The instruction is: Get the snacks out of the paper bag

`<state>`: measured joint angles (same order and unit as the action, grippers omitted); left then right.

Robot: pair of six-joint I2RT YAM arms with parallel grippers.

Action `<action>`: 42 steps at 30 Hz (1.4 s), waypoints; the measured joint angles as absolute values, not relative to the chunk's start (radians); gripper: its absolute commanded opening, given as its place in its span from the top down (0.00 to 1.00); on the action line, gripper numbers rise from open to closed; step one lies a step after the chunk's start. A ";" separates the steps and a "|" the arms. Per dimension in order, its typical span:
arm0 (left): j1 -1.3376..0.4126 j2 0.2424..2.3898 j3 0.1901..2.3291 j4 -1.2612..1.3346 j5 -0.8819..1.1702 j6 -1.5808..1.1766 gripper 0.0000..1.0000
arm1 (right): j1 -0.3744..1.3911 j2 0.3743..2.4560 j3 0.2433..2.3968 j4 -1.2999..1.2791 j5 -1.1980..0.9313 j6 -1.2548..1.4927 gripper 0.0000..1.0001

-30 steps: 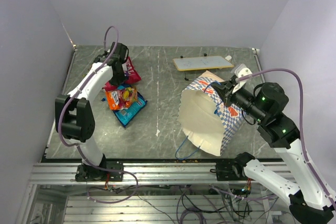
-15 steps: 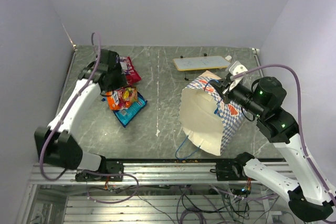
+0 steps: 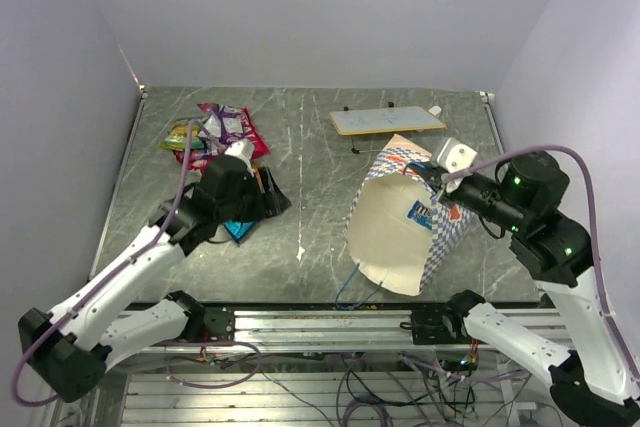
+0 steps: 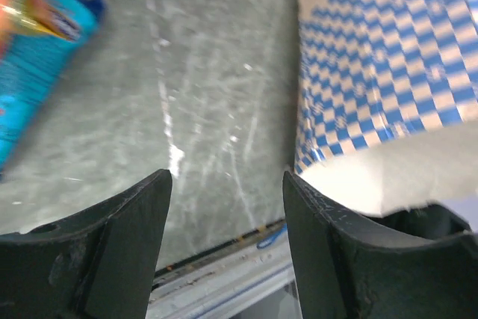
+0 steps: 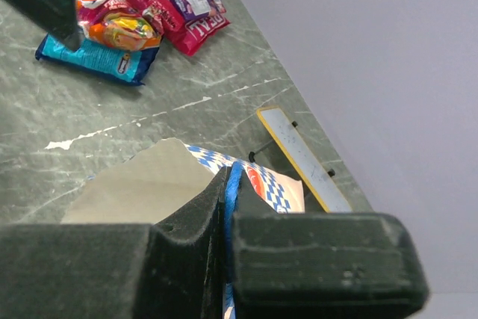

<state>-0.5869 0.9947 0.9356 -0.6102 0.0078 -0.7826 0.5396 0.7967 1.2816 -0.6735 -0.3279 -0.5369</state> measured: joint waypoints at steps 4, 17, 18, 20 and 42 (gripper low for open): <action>-0.736 0.897 0.809 -0.451 0.008 -0.823 0.33 | 0.540 0.743 1.252 -0.669 -0.298 -0.494 1.00; -1.283 1.088 0.707 0.139 -0.093 -0.538 0.43 | 0.540 0.793 1.233 -0.633 -0.235 -0.223 1.00; -1.313 1.149 0.717 0.185 -0.100 -0.498 0.45 | 0.540 0.799 1.235 -0.632 -0.235 -0.209 1.00; -1.354 1.272 0.742 0.273 -0.107 -0.419 0.48 | 0.540 0.815 1.245 -0.632 -0.236 -0.181 1.00; -1.282 2.133 1.081 0.861 -0.301 -0.126 0.11 | 0.540 0.850 1.345 -0.645 -0.252 -0.095 1.00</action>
<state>-1.2816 2.1330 1.0813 0.8608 -0.3012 -0.1265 0.5396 0.8505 1.3449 -0.6453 -0.2520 -0.0948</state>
